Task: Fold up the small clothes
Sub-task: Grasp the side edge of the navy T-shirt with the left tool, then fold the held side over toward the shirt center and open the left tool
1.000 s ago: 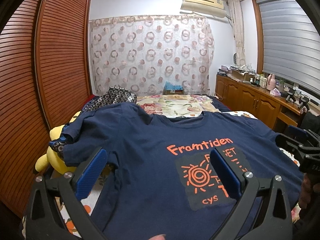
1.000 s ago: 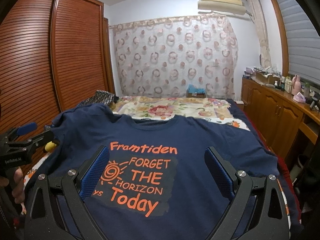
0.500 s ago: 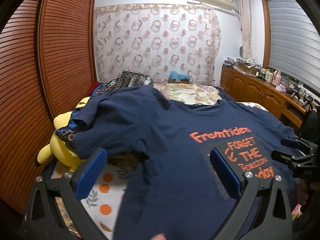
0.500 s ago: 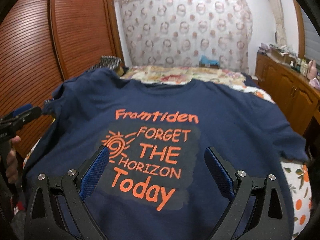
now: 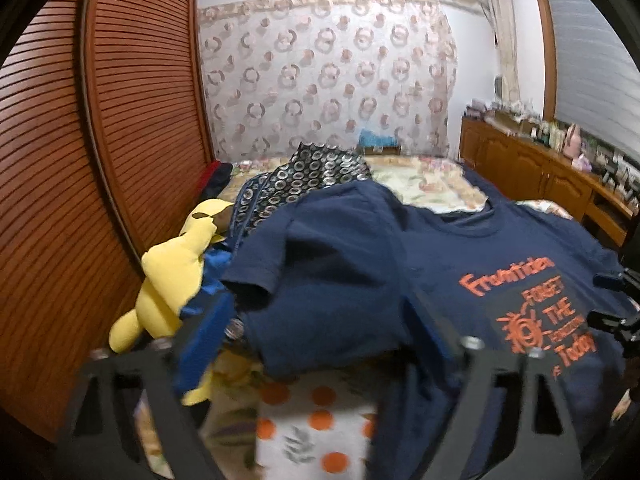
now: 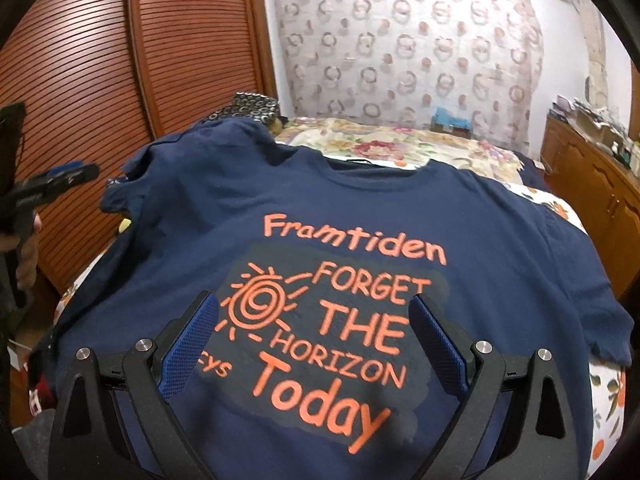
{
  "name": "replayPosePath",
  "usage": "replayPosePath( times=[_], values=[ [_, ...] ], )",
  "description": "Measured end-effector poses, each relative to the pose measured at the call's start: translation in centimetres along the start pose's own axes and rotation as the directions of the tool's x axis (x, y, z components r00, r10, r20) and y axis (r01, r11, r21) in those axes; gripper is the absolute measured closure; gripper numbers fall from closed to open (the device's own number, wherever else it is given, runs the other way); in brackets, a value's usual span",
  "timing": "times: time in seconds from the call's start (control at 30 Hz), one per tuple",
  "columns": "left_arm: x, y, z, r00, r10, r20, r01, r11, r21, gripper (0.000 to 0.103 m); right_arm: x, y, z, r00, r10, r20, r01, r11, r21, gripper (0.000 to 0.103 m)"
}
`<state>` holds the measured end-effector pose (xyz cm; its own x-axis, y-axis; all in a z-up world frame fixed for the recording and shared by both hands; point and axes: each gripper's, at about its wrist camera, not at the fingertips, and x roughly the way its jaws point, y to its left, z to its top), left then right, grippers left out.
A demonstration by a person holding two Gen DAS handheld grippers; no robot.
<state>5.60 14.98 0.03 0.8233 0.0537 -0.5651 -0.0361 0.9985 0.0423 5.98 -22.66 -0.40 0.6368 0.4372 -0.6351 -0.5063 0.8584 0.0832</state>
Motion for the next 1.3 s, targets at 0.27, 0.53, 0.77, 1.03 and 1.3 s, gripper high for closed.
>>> replayPosePath(
  times=[0.27,0.53,0.77,1.03,1.3],
  values=[
    [5.5,2.0,1.2,0.990,0.062,-0.130,-0.051,0.995,0.084,0.029,0.8,0.4,0.4,1.000,0.018,-0.013,-0.018,1.000,-0.009,0.005],
    [9.0,3.4,1.1,0.973,0.129,-0.189,-0.104,0.985,0.135,0.096,1.1,-0.3,0.2,1.000,0.022,-0.019,-0.022,1.000,0.014,0.005],
    [6.3,1.9,3.2,0.990,0.067,-0.121,-0.050,0.989,0.138,0.102,1.1,-1.1,0.2,1.000,0.023,-0.021,-0.023,0.999,0.031,0.005],
    [3.0,-5.9,7.9,0.985,-0.150,-0.081,0.162,0.972,0.171,0.102,0.3,-2.9,0.2,1.000,0.004,0.000,-0.004,0.997,0.071,0.005],
    [3.6,-16.4,10.3,0.941,-0.295,-0.166,0.329,0.911,0.248,0.101,-1.2,-5.7,-0.1,0.999,-0.038,0.019,0.035,0.992,0.125,0.005]
  ],
)
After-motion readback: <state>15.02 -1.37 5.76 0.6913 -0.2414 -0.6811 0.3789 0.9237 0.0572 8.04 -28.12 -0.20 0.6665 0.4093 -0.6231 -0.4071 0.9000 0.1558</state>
